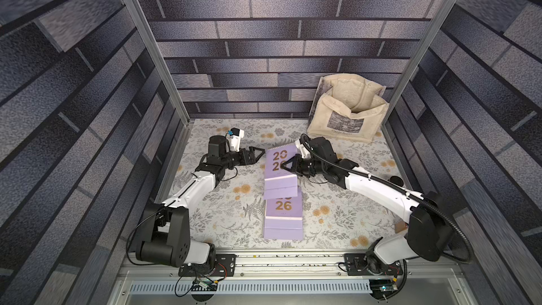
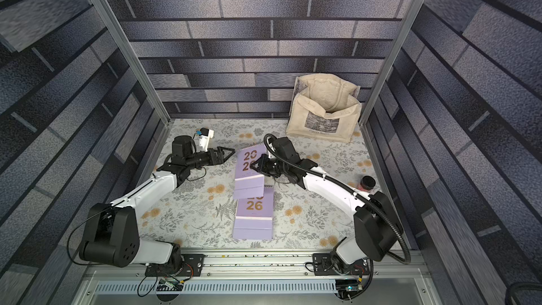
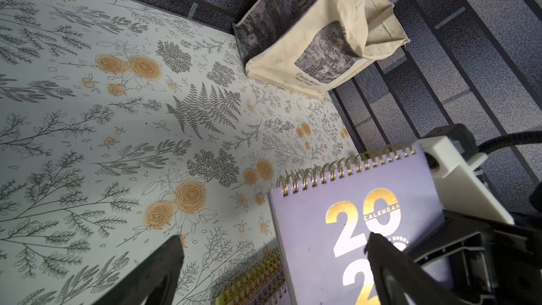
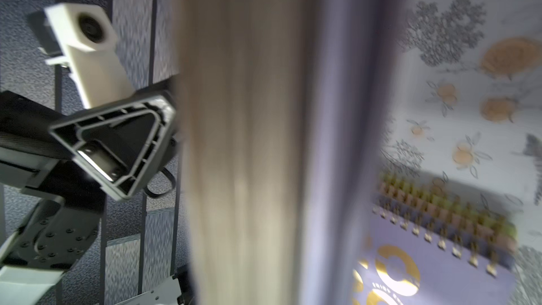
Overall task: Stack the calendars
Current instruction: Pick up the calendar at the center of the board, then place the calendar at the calendar.
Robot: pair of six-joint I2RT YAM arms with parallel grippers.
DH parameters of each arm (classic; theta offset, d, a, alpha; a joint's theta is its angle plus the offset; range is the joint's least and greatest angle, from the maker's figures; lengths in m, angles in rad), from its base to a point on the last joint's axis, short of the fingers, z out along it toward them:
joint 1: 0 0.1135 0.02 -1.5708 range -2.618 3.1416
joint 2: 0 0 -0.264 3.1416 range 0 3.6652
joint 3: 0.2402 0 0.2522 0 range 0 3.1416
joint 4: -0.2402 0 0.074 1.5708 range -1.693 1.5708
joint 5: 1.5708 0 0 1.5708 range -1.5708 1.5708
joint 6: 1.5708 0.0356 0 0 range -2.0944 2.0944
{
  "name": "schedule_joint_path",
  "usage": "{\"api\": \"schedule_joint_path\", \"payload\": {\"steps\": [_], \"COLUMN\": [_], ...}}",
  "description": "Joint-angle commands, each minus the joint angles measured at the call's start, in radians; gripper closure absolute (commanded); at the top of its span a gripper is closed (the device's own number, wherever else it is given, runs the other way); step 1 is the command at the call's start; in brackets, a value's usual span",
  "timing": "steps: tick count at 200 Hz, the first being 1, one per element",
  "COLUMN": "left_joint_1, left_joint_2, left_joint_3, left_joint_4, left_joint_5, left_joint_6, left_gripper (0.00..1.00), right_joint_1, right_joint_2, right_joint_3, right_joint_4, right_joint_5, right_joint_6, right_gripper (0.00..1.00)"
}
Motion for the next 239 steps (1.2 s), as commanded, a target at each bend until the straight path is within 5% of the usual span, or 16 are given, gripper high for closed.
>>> {"api": "schedule_joint_path", "payload": {"steps": [1, 56, 139, 239], "left_joint_1": [-0.025, -0.099, -0.131, -0.146], "left_joint_2": [-0.077, -0.125, -0.157, -0.161], "left_joint_3": [-0.042, -0.103, -0.120, -0.119], "left_joint_4": [0.068, 0.058, 0.036, 0.027], "left_joint_5": [-0.029, -0.078, -0.101, -0.089], "left_joint_6": [-0.019, -0.005, 0.004, 0.007], "left_gripper": [0.00, 0.00, 0.00, 0.00], "right_joint_1": [0.035, 0.126, 0.240, 0.252], "right_joint_2": [-0.138, -0.298, -0.252, -0.194], "right_joint_3": [-0.075, -0.247, -0.364, -0.426], "right_joint_4": [0.046, 0.046, 0.233, 0.364], "right_joint_5": [0.030, 0.111, 0.177, 0.171], "right_joint_6": [0.036, 0.095, 0.173, 0.209], "right_gripper": [1.00, 1.00, 1.00, 1.00]}}
